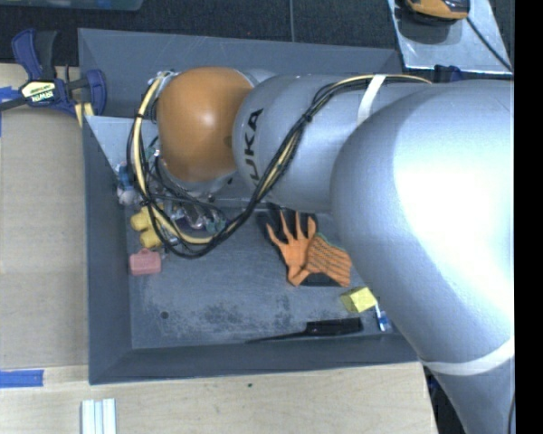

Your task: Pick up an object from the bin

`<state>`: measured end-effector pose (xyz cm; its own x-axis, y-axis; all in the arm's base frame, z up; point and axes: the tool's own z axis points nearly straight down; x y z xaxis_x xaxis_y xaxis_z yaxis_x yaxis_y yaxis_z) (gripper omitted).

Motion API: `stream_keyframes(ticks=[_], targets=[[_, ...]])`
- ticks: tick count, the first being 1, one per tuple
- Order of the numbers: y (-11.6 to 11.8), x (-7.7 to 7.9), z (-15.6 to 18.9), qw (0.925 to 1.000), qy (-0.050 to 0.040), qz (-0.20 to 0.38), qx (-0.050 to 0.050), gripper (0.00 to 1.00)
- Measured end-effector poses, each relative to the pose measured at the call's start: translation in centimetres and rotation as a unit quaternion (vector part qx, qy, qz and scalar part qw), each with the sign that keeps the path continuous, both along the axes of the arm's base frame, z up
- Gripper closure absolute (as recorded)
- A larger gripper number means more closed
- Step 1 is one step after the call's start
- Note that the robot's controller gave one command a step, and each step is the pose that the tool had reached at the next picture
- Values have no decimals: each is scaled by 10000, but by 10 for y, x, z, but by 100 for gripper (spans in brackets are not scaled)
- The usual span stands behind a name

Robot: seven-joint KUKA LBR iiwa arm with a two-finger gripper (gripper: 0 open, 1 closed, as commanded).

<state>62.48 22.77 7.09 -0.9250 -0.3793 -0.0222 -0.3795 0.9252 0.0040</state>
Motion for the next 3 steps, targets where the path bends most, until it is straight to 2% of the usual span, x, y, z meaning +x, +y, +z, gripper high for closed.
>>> stream_keyframes(ticks=[1,2,3], targets=[[-1,-3,36,10000,39,2,-13,100],[0,0,68,10000,-17,1,5,100],[1,1,81,10000,-32,-1,13,100]])
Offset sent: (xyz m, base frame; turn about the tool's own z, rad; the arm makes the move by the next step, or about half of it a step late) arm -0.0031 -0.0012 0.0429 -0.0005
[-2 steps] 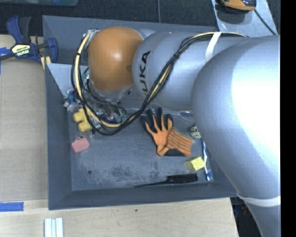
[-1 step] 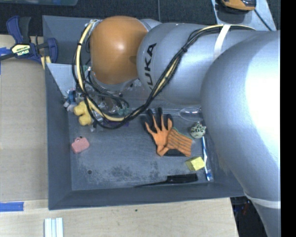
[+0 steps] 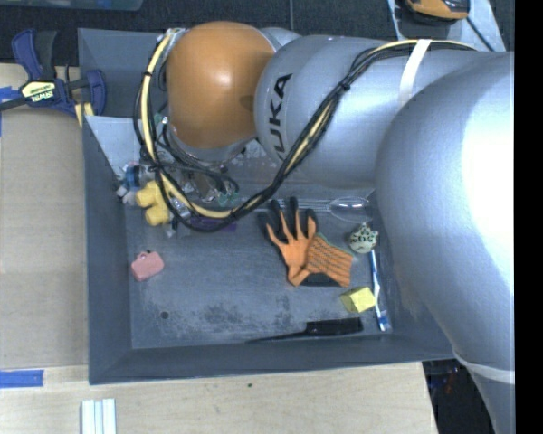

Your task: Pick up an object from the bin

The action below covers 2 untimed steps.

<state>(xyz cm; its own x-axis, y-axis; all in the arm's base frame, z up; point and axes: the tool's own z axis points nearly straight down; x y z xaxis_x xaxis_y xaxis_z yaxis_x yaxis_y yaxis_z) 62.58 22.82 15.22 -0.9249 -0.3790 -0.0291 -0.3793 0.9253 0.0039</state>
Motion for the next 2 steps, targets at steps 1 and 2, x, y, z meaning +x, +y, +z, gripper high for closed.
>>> stream_keyframes(ticks=[1,2], targets=[[0,1,3,10000,-20,-6,9,100],[0,0,15,10000,-8,-7,5,100]])
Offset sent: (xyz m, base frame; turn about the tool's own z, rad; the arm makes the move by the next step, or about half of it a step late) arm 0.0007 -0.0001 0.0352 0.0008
